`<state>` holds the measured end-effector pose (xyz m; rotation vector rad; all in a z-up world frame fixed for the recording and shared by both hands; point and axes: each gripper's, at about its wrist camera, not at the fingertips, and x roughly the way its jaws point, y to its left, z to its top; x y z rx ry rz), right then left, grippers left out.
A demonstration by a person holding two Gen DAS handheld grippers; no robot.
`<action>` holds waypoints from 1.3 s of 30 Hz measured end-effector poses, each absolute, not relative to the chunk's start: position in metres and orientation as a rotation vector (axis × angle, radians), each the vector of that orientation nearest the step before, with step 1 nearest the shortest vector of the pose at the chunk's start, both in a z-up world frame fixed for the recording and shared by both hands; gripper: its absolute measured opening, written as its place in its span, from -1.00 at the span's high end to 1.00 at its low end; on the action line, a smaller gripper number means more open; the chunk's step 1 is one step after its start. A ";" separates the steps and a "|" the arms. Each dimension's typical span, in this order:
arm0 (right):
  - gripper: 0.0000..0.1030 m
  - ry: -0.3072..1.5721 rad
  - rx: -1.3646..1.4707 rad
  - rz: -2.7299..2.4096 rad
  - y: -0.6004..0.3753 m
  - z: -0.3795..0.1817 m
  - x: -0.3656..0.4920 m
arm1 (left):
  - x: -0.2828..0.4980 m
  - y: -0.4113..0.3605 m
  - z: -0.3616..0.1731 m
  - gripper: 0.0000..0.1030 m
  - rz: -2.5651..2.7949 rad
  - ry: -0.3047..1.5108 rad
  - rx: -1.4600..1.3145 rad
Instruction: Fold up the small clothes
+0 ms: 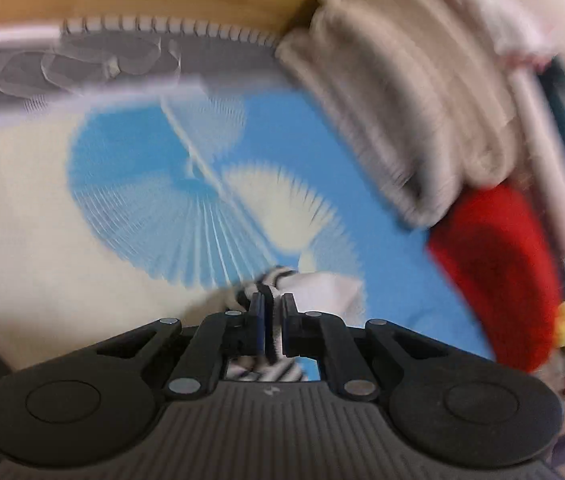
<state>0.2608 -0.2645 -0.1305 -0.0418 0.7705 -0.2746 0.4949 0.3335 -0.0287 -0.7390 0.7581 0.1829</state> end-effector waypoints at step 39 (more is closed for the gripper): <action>-0.64 0.790 0.019 -0.233 -0.274 -0.120 0.257 | 0.597 0.103 -0.100 0.37 0.016 0.974 -0.087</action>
